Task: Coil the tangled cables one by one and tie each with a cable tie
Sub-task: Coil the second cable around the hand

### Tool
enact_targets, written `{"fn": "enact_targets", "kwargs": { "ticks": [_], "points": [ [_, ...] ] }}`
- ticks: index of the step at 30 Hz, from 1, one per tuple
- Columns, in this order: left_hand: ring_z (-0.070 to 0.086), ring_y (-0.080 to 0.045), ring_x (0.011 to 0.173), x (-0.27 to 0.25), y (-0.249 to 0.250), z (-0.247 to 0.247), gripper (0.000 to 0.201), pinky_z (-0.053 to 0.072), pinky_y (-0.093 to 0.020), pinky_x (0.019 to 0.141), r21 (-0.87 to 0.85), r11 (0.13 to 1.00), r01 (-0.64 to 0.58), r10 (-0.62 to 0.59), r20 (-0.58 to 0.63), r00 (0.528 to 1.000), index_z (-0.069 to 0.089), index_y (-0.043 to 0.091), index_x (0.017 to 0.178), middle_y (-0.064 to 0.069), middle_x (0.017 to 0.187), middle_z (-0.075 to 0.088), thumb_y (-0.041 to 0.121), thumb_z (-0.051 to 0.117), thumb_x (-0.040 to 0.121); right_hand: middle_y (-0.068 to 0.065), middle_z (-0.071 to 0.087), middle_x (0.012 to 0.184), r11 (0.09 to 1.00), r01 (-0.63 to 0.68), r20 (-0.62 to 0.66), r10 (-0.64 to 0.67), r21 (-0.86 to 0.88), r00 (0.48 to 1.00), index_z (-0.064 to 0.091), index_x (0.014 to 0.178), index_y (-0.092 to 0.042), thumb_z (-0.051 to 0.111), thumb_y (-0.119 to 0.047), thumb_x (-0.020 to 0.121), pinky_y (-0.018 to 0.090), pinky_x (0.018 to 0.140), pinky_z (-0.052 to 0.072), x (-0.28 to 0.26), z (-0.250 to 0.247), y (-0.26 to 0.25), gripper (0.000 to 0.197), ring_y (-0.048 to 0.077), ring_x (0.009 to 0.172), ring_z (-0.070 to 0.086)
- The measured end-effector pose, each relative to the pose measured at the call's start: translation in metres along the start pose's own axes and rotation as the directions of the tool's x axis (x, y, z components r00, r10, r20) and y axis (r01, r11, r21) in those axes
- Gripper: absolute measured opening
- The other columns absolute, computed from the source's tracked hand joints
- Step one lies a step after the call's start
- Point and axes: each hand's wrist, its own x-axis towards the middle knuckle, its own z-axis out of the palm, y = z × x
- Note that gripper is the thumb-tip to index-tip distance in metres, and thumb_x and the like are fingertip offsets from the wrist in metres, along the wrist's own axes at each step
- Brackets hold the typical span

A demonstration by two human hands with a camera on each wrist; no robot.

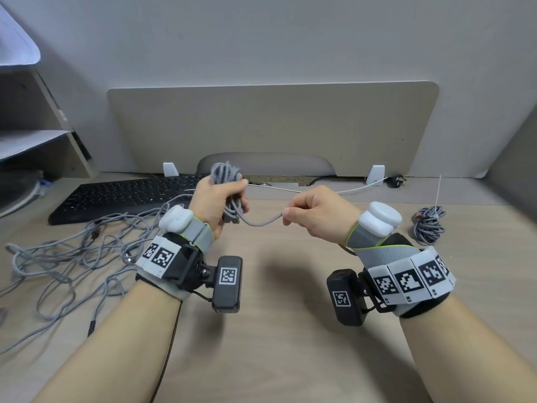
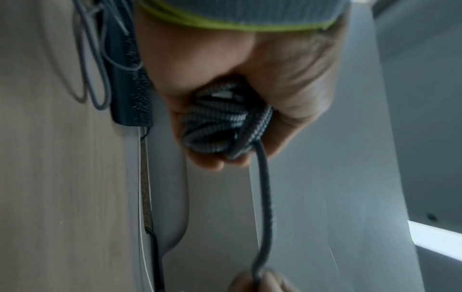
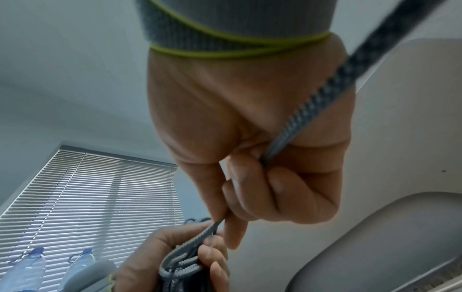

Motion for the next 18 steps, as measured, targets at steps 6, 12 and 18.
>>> {"fn": "enact_targets", "kwargs": {
  "ticks": [6, 12, 18],
  "points": [
    [0.061, -0.03, 0.07, -0.026, 0.002, 0.029, 0.04, 0.049, -0.049, 0.072, 0.271, 0.962, -0.01, -0.079, 0.314, 0.946, 0.06, -0.005, 0.096, -0.017, 0.075, 0.062, 0.015, 0.077, 0.066, -0.007, 0.036, 0.052, 1.0, 0.012, -0.07, -0.011, 0.011, 0.998, 0.064, 0.067, -0.02, 0.057, -0.023, 0.094, 0.024, 0.046, 0.025, 0.005, 0.001, 0.005, 0.028, 0.011, 0.044, 0.031],
    [0.066, -0.026, 0.055, -0.036, -0.007, 0.039, 0.026, 0.049, -0.054, 0.074, 0.271, 0.961, 0.062, -0.168, 0.386, 0.907, 0.054, 0.005, 0.09, -0.009, 0.07, 0.061, 0.001, 0.071, 0.07, -0.014, 0.038, 0.038, 0.999, 0.017, -0.118, -0.011, 0.05, 0.993, 0.063, 0.07, -0.016, 0.057, -0.02, 0.095, 0.017, 0.039, 0.026, 0.008, -0.002, 0.007, 0.025, 0.005, 0.036, 0.032],
    [0.053, -0.021, 0.039, -0.017, -0.011, 0.024, 0.027, 0.044, -0.059, 0.067, 0.275, 0.961, 0.001, -0.053, 0.181, 0.982, 0.049, 0.009, 0.086, -0.002, 0.056, 0.053, -0.004, 0.072, 0.081, -0.001, 0.041, 0.056, 0.991, 0.025, -0.113, -0.01, 0.134, 0.994, 0.064, 0.074, -0.015, 0.055, -0.02, 0.095, 0.024, 0.046, 0.027, 0.007, -0.004, 0.008, 0.024, 0.018, 0.045, 0.033]
  ]
}}
